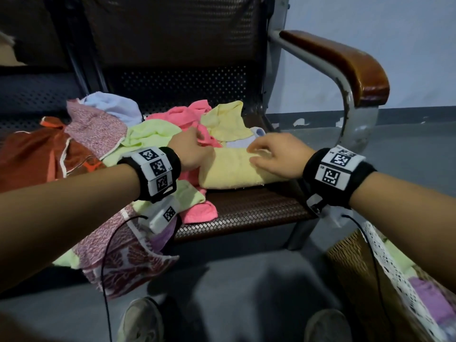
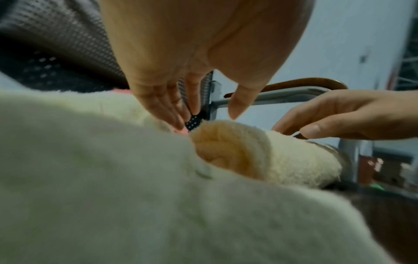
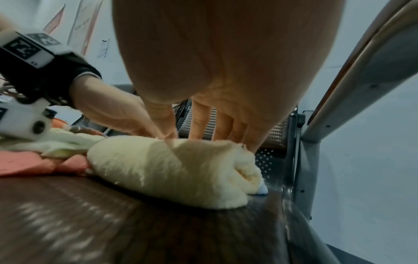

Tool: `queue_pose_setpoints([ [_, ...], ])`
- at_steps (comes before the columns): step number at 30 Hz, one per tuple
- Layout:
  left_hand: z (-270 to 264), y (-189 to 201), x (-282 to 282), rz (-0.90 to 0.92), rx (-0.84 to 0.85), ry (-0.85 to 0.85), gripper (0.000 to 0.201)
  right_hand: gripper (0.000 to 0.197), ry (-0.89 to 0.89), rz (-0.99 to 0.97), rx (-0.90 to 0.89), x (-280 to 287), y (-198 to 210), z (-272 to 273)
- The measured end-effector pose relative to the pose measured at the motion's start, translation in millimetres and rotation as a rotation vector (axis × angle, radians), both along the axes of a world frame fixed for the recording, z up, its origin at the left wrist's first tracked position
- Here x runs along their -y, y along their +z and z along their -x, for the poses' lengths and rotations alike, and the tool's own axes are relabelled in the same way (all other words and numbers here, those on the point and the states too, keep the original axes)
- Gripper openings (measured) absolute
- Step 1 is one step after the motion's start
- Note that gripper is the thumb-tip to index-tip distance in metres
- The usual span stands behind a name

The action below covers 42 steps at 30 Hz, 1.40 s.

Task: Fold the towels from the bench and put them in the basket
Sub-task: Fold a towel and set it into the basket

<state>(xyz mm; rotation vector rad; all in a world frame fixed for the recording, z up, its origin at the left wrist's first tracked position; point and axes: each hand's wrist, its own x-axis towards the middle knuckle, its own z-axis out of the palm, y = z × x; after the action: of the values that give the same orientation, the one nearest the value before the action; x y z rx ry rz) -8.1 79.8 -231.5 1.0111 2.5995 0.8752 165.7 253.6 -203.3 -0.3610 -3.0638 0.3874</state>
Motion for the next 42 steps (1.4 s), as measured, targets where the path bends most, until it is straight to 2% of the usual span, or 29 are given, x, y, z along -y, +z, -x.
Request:
queue_pose_setpoints([
  [2, 0, 3, -1, -0.046, -0.039, -0.15, 0.044, 0.05, 0.024, -0.018, 0.118, 3, -9, 1],
  [3, -2, 3, 0, 0.0, -0.018, -0.255, 0.052, 0.055, 0.019, -0.02, 0.161, 3, -12, 1],
  [6, -11, -4, 5, 0.298, -0.055, -0.484, 0.078, 0.071, -0.005, 0.022, 0.236, 1, -16, 3],
  [7, -13, -8, 6, 0.353, -0.123, -0.503, 0.082, 0.076, -0.01, 0.04, 0.248, 1, -15, 4],
  [9, -14, -10, 4, 0.339, -0.229, -0.465, 0.072, 0.086, -0.002, 0.041, 0.261, 2, -12, 5],
  [12, -18, 7, -3, 0.195, -0.259, -0.382, 0.044, 0.088, -0.002, 0.004, 0.268, 6, -4, 4],
  [14, -18, 21, -5, 0.052, -0.199, -0.351, 0.038, 0.089, -0.013, -0.001, 0.241, 11, 6, 7],
  [16, -30, 40, -13, -0.137, -0.099, -0.334, 0.038, 0.079, -0.017, 0.067, 0.112, 11, 20, -1],
  [18, -46, 59, -29, -0.339, -0.025, -0.313, 0.038, 0.059, -0.068, 0.275, -0.064, 2, 35, -18],
  [20, -64, 75, -48, -0.534, 0.069, -0.301, 0.046, 0.037, -0.163, 0.534, -0.177, -8, 49, -43],
  [22, -87, 84, -68, -0.673, 0.198, -0.307, 0.062, 0.032, -0.244, 0.708, -0.278, -20, 59, -72],
  [24, -115, 87, -92, -0.695, 0.373, -0.311, 0.081, 0.033, -0.302, 0.829, -0.39, -33, 64, -109],
  [26, -152, 83, -118, -0.603, 0.574, -0.366, 0.09, 0.032, -0.378, 0.966, -0.496, -46, 63, -152],
  [27, -172, 77, -133, -0.529, 0.661, -0.419, 0.086, 0.032, -0.42, 1.026, -0.55, -52, 59, -174],
  [28, -193, 69, -146, -0.451, 0.714, -0.491, 0.072, 0.031, -0.463, 1.071, -0.604, -58, 55, -196],
  [29, -217, 61, -160, -0.371, 0.734, -0.569, 0.058, 0.031, -0.518, 1.106, -0.661, -65, 48, -220],
  [30, -239, 51, -174, -0.296, 0.736, -0.625, 0.055, 0.031, -0.585, 1.134, -0.712, -74, 40, -242],
  [32, -279, 30, -204, -0.144, 0.67, -0.67, 0.062, 0.035, -0.755, 1.197, -0.785, -90, 16, -284],
  [36, -345, -19, -261, 0.14, 0.53, -0.768, 0.031, 0.045, -1.088, 1.399, -0.767, -113, -49, -347],
  [40, -386, -78, -299, 0.432, 0.313, -0.845, 0.03, 0.034, -1.403, 1.512, -0.573, -132, -115, -380],
  [42, -397, -110, -315, 0.557, 0.186, -0.886, 0.031, 0.043, -1.467, 1.575, -0.42, -140, -143, -386],
])
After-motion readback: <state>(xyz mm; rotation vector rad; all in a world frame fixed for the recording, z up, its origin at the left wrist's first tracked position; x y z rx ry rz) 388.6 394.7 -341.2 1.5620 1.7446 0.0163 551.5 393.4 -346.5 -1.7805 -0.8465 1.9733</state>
